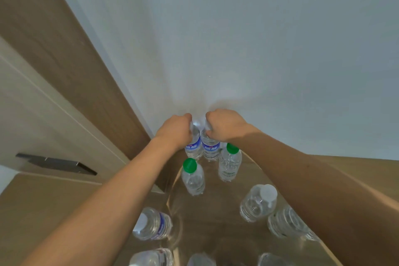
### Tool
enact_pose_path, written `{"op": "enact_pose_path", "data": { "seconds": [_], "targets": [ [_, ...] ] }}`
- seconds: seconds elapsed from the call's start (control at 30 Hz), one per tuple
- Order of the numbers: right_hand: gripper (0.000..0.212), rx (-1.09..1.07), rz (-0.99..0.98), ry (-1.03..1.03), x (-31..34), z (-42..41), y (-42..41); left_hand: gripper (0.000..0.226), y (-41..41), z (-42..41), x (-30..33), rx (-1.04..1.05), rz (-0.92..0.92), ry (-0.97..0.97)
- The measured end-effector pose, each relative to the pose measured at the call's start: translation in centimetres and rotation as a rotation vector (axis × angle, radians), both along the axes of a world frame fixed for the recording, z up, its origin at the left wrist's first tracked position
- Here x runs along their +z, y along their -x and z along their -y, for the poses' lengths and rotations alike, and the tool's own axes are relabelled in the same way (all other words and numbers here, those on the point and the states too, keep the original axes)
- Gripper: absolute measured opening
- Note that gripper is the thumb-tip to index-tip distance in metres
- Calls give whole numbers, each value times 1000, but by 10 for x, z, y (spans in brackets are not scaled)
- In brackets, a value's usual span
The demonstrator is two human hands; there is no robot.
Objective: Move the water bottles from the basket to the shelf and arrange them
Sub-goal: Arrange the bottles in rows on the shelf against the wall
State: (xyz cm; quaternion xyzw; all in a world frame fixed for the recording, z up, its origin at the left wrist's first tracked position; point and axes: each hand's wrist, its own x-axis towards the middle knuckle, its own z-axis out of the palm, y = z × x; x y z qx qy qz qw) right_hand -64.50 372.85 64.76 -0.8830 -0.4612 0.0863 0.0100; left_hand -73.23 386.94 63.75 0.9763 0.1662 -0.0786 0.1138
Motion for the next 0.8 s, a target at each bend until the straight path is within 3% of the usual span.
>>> {"op": "enact_pose_path", "data": {
  "seconds": [0.13, 0.37, 0.6, 0.8],
  "targets": [
    [32, -70, -38, -48, -8, 4, 1, 26, -2, 3, -5, 13, 53, 23],
    [39, -115, -32, -82, 11, 27, 25, 42, 39, 12, 21, 36, 106, 65],
    [33, 31, -141, -104, 53, 60, 99, 23, 149, 25, 46, 50, 151, 133],
    [29, 136, -284, 48, 66, 89, 153, 36, 208, 21, 27, 163, 56, -33]
  ]
}}
